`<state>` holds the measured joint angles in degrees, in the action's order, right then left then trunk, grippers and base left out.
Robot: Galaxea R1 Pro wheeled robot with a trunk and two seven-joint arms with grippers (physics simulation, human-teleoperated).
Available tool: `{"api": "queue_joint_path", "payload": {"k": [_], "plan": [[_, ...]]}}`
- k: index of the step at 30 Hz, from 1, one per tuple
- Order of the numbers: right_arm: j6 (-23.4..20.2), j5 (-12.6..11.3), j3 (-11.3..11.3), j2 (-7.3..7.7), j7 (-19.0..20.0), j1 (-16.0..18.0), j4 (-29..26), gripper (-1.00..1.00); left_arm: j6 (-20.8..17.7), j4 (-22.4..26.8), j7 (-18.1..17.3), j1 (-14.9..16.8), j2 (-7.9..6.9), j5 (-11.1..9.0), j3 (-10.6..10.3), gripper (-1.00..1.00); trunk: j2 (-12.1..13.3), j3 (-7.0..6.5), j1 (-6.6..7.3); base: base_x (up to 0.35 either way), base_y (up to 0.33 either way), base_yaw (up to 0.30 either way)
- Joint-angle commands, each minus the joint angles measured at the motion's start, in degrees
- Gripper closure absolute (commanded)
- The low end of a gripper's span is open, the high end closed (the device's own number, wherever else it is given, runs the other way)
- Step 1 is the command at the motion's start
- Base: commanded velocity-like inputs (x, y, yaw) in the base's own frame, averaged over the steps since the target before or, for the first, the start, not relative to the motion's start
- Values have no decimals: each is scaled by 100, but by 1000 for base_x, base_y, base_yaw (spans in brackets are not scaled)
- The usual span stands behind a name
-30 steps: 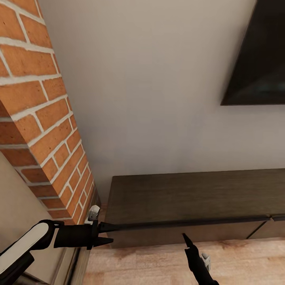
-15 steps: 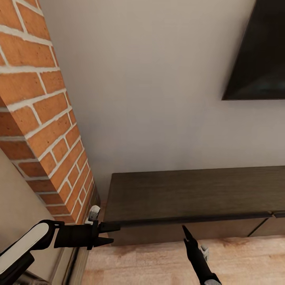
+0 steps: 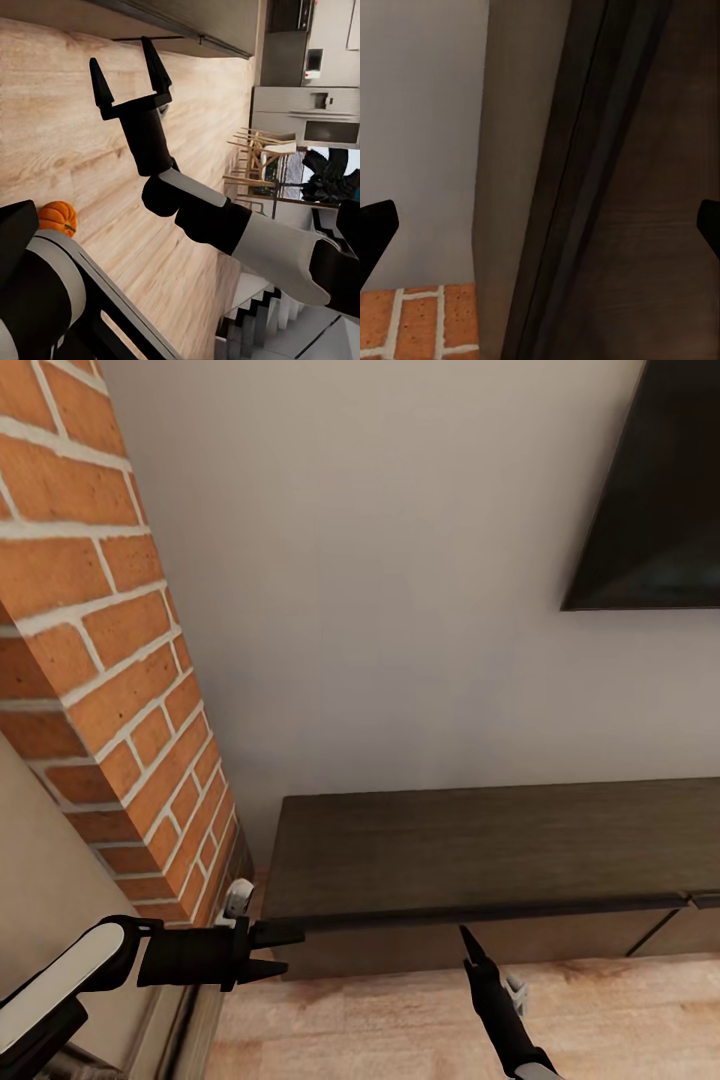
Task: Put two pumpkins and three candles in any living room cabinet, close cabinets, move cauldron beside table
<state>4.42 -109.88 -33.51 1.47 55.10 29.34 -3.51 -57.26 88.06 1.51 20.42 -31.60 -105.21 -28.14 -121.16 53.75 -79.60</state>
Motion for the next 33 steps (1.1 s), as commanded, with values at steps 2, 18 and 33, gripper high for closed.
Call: {"api": "queue_joint_path", "payload": {"k": [2, 18, 33], "plan": [[25, -30, -30, 2, -9, 2, -1, -100, -5, 1, 16, 6, -1, -30, -13, -100, -2, 5, 1, 0, 0, 0], [35, -44, 348, -8, 1, 2, 5, -100, -5, 1, 14, 6, -5, -31, -8, -100, -163, 77, -87, 0, 0, 0], [9, -34, 448, -5, 33, 2, 0, -100, -5, 1, 12, 6, 1, -35, -16, -100, -323, 149, -175, 0, 0, 0]]}}
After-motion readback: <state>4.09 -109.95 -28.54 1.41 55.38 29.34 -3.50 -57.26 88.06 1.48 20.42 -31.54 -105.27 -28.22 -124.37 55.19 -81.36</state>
